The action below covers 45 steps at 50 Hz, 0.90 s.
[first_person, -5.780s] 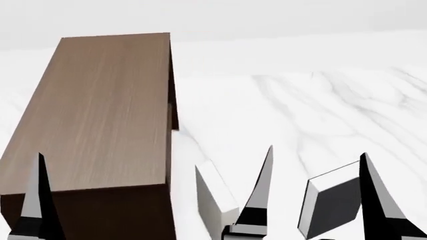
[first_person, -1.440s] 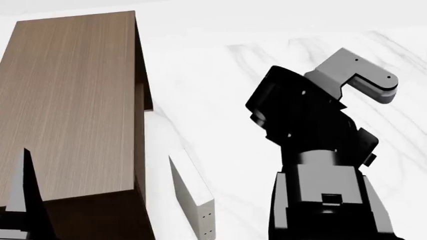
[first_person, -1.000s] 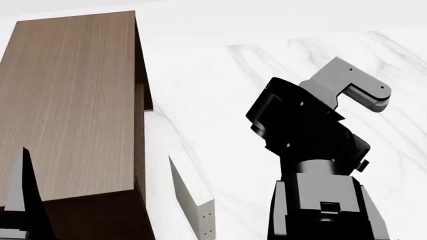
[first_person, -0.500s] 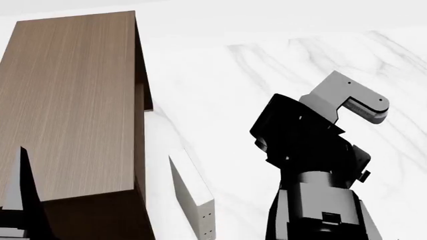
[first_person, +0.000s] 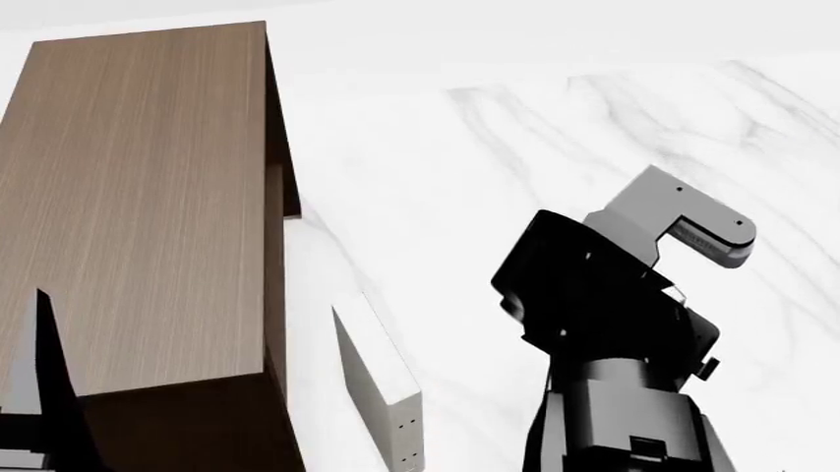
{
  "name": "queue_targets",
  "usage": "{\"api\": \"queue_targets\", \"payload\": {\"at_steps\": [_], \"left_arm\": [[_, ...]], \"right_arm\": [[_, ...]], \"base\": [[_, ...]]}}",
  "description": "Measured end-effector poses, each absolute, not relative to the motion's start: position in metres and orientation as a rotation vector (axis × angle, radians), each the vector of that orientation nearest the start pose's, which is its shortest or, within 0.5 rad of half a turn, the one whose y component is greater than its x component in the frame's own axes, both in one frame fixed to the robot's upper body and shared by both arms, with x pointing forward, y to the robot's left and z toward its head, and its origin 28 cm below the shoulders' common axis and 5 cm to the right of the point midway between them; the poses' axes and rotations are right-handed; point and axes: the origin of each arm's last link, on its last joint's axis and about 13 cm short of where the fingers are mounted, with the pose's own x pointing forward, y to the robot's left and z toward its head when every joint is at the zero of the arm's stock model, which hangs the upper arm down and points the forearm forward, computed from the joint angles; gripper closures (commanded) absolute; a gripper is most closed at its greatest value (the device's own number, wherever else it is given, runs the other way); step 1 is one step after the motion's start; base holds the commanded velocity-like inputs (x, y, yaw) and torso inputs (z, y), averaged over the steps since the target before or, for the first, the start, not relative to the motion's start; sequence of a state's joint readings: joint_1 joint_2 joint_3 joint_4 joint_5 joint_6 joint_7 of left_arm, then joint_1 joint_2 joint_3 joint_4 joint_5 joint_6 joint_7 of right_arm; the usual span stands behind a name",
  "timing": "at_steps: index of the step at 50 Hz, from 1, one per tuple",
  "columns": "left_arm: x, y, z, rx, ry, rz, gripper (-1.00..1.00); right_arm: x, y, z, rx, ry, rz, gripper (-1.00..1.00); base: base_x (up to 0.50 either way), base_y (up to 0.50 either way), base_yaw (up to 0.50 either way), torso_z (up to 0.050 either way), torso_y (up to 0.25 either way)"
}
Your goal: Pick up the book in the middle and place it on the cabinet shelf.
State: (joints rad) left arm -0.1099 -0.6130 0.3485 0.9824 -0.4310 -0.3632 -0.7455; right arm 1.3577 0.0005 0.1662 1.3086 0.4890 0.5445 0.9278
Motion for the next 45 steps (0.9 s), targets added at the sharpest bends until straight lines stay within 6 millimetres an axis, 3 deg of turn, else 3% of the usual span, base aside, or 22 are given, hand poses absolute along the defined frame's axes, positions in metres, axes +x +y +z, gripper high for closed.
{"api": "queue_targets", "payload": {"at_steps": [14, 15, 36, 45], "left_arm": [[0.153, 0.204, 0.177, -0.004, -0.46, 0.004, -1.0], [0.153, 0.204, 0.177, -0.004, -0.46, 0.004, -1.0], [0.153, 0.204, 0.178, -0.006, -0.462, 0.008, -1.0], [0.153, 0.204, 0.178, -0.006, -0.461, 0.007, -1.0]], "right_arm": [[0.416, -0.071, 0.175, 0.362, 0.73, -0.737, -1.0], [0.416, -0.071, 0.174, 0.362, 0.729, -0.738, 1.0], [0.417, -0.075, 0.171, 0.385, 0.699, -0.754, 1.0], [0.422, -0.075, 0.175, 0.504, 0.598, -0.706, 1.0]], "base": [[0.0, 0.0, 0.0, 0.0, 0.0], [0.0, 0.0, 0.0, 0.0, 0.0], [0.0, 0.0, 0.0, 0.0, 0.0], [0.0, 0.0, 0.0, 0.0, 0.0]]}}
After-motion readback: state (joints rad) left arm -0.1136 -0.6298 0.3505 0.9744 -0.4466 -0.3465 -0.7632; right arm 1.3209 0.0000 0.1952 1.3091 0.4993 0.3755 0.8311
